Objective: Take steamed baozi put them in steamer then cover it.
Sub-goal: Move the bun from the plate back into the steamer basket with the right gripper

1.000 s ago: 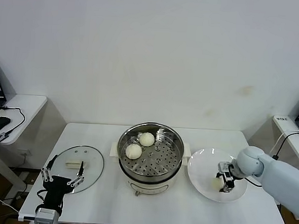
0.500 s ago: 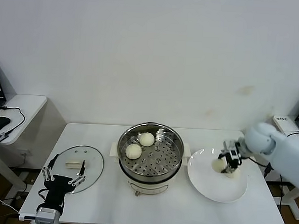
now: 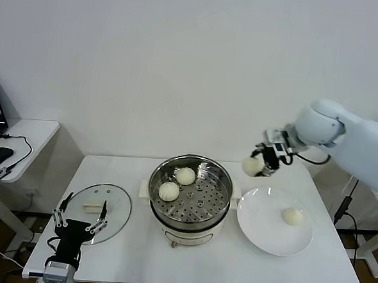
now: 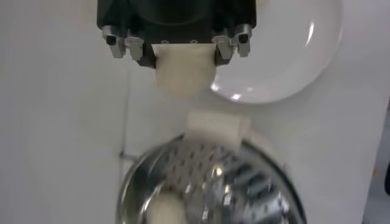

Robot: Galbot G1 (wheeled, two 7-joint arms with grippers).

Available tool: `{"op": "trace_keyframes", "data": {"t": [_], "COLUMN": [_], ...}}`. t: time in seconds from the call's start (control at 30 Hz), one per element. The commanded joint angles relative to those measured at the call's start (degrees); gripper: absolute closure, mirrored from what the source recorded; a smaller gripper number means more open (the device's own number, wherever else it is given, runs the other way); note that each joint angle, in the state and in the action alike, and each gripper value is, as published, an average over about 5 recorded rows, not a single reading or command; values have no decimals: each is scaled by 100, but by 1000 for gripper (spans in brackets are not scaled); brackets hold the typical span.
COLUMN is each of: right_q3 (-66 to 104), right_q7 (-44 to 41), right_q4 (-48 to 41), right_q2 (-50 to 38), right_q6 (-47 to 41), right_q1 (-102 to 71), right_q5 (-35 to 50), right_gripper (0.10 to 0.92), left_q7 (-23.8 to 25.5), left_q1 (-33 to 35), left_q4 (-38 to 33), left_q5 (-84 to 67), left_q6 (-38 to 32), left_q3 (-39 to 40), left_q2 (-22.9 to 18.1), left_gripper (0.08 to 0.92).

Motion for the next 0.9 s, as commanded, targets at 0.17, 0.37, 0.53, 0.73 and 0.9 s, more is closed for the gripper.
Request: {"op": "trace_keyframes", "data": {"t": [0.17,0.37,0.53,0.73,0.9], "right_q3": [-464,-776,-1029,-1163,-1184], "right_q7": [75,-72,-91,51,166], "right_q4": [-241,-389,-421,-454,-521], "right_q2": [1842,2369,2505,2632,2727], "right_q6": [441,1039,1523,1924,2251], "right_q1": [227,-143,-370,-603,-674], "right_q5": [344,-85,-590,-1171,-1548], "right_gripper": [422,420,423,423,423], "left_q7": [1,-1,-3,-4,-8], "left_q1": [117,162,195,201,201], "left_q4": [-103,-175,-204,-215,-209], "left_q5": [-1,2,10,5,14], "left_q6": [0,6,3,-1,-3], "left_q3": [-203,-278,-294,-335,-314], "left_q2": [-68,-135,-207,-233,-262], "left_gripper": [177,177,177,177,177]}}
